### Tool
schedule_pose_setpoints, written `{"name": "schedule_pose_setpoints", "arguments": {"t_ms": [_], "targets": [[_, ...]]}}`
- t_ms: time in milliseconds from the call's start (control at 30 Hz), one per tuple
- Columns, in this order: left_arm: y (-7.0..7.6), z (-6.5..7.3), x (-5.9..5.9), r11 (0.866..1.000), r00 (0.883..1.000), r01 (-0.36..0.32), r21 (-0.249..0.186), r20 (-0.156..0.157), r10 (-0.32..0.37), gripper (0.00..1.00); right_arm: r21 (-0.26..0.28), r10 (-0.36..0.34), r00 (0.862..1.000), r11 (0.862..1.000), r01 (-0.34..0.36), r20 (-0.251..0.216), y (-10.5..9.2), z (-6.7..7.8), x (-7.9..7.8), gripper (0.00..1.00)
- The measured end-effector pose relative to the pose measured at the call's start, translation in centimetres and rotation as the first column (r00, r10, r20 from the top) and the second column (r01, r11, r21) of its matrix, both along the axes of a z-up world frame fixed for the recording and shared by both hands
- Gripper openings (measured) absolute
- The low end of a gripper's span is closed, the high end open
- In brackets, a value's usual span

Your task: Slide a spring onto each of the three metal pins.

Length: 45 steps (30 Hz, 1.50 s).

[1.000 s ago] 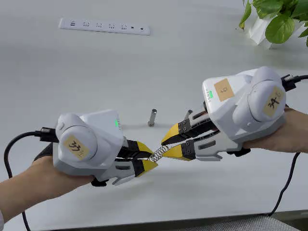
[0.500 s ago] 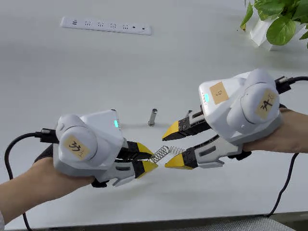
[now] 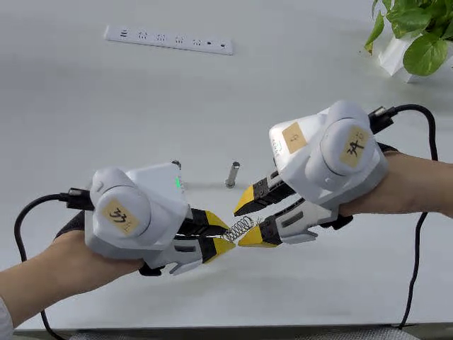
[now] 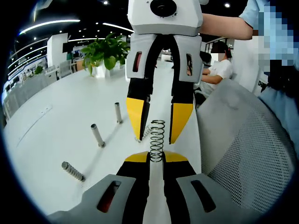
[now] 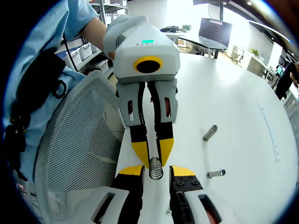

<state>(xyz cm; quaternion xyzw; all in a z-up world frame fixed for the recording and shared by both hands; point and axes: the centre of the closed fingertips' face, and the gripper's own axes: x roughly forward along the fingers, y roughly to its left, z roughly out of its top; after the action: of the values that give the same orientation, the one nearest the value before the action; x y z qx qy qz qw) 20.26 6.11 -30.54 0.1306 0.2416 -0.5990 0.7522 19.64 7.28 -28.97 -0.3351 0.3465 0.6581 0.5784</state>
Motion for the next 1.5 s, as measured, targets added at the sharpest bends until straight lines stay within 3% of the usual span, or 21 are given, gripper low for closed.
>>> {"name": "schedule_pose_setpoints", "arguments": {"t_ms": [333,1200,1500], "targets": [[0.00,0.31,0.16,1.000,1.000,-0.009,-0.007,0.007,0.009,0.07,-0.025,0.035,0.999,0.999,-0.035,-0.024,0.21,-0.36,-0.27,0.09],[-0.25,0.78,0.01,1.000,1.000,-0.010,-0.028,0.019,0.011,0.07,-0.028,-0.001,0.998,1.000,-0.001,-0.062,0.02,-0.21,-0.31,0.07],[-0.16,0.81,0.38,0.999,0.999,-0.020,-0.025,0.049,0.021,0.07,-0.025,-0.013,0.999,1.000,0.011,-0.051,0.10,-0.18,0.11,0.07]]}}
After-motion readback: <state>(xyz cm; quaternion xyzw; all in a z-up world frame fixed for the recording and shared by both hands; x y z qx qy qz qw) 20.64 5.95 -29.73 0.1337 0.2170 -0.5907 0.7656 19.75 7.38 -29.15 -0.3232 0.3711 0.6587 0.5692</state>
